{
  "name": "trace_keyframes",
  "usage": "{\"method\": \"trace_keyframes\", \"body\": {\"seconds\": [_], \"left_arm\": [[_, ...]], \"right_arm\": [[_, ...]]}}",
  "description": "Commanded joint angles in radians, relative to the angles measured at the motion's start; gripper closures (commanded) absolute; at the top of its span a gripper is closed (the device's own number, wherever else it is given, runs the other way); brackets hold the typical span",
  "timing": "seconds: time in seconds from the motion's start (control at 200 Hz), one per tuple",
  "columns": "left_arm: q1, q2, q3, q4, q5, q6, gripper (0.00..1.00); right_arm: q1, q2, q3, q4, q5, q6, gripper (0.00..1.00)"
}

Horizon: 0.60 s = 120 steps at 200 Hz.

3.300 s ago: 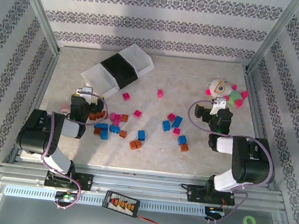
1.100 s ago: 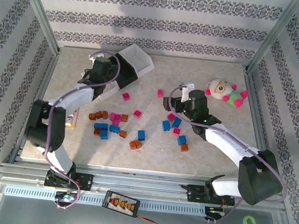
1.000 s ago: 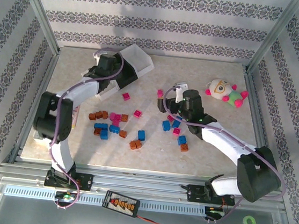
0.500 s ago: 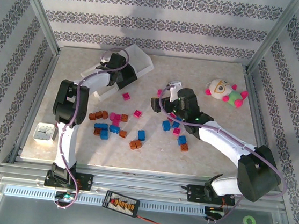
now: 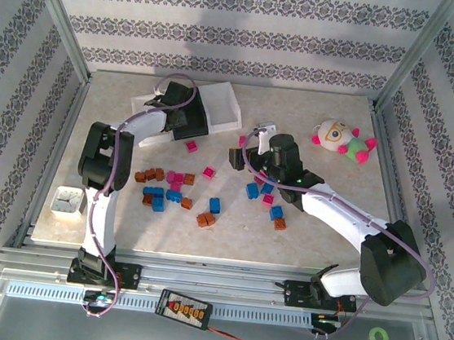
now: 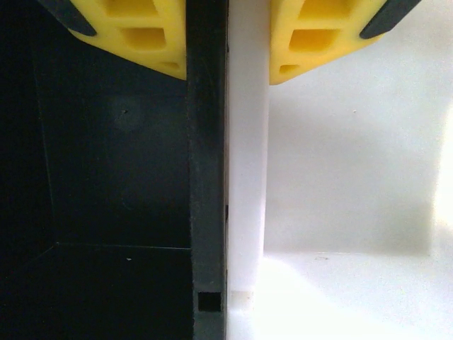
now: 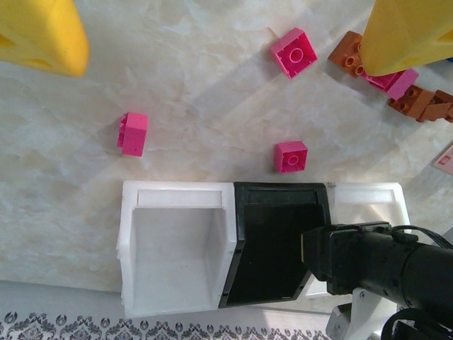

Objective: Sort the legos into containers by color
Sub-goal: Rotate the container at the top-center of the table.

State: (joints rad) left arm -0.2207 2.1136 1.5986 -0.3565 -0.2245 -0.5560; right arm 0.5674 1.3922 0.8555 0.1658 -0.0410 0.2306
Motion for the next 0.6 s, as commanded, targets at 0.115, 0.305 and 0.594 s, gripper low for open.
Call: {"method": "trace_keyframes", "body": {"seconds": [0.115, 0.305, 0.594], "left_arm": [[-0.025, -0.045, -0.020, -0.012, 0.147, 0.062, 0.86], [-0.032, 0.014, 0.048, -0.023, 0.192, 0.074, 0.86], [-0.056, 0.151, 0.244, -0.112, 0.261, 0.142, 0.86]], "right_arm": [[-0.039, 0.007, -0.001, -0.037, 0.118, 0.099, 0.02], [-0.073, 0.044, 0.002, -0.061, 0.104, 0.146, 0.02], [-0.077, 0.148, 0.046, -0.069, 0.088, 0.174, 0.02]]}}
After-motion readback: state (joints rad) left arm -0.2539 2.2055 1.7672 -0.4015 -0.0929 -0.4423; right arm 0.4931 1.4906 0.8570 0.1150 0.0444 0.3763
